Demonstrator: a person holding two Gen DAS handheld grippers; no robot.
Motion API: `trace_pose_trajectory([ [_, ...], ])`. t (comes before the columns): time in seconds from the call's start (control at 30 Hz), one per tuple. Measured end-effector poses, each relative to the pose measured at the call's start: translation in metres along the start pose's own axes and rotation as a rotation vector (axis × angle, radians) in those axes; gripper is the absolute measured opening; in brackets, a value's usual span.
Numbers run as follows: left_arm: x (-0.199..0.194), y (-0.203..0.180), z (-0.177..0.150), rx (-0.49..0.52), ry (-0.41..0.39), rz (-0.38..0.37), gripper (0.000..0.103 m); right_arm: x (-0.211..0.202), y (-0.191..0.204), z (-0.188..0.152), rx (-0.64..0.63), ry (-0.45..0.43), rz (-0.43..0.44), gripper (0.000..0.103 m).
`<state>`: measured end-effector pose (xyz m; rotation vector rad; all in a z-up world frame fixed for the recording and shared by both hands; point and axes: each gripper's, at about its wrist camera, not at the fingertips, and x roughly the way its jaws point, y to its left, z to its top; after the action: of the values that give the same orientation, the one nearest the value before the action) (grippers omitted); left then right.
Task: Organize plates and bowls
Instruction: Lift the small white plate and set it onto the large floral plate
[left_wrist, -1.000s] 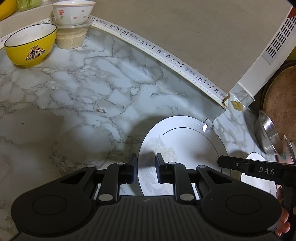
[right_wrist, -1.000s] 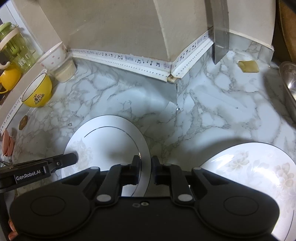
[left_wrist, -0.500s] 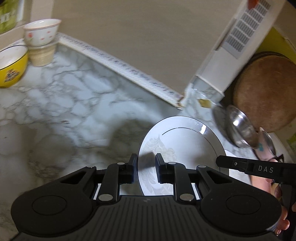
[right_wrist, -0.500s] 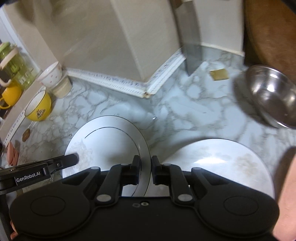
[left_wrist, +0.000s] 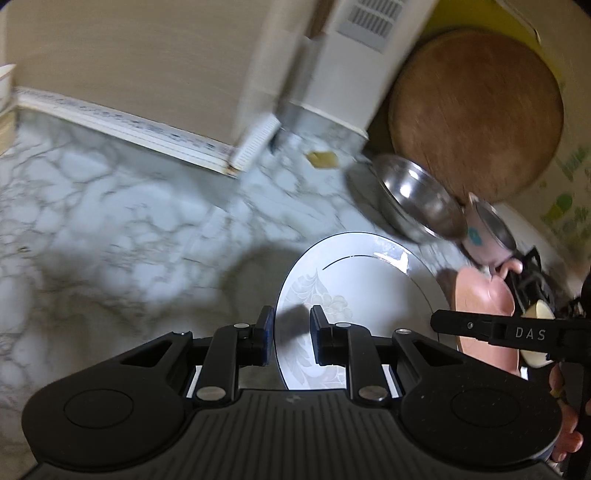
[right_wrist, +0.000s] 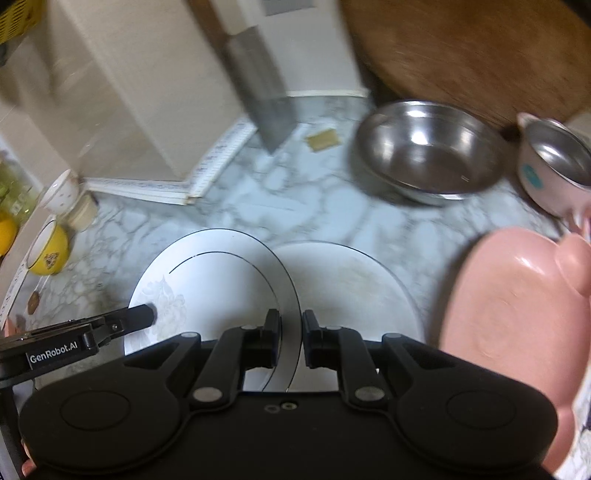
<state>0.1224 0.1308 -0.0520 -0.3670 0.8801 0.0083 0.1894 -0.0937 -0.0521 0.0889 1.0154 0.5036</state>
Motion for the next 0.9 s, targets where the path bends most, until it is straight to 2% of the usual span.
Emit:
trace_pose_trajectory([
  [0.3, 0.029, -0.028, -0.009, 0.071, 0.039, 0.012, 0.020, 0.002, -0.038, -0.014, 0.051, 0.014, -0.044, 0.014],
  [0.7, 0.047, -0.032, -0.013, 0.089, 0.066, 0.057, 0.020, 0.018, -0.047, -0.017, 0.045, 0.035, -0.050, 0.014],
  [0.9, 0.051, -0.030, -0.013, 0.085, 0.077, 0.066, 0.020, 0.024, -0.050, -0.015, 0.052, 0.058, -0.024, 0.015],
])
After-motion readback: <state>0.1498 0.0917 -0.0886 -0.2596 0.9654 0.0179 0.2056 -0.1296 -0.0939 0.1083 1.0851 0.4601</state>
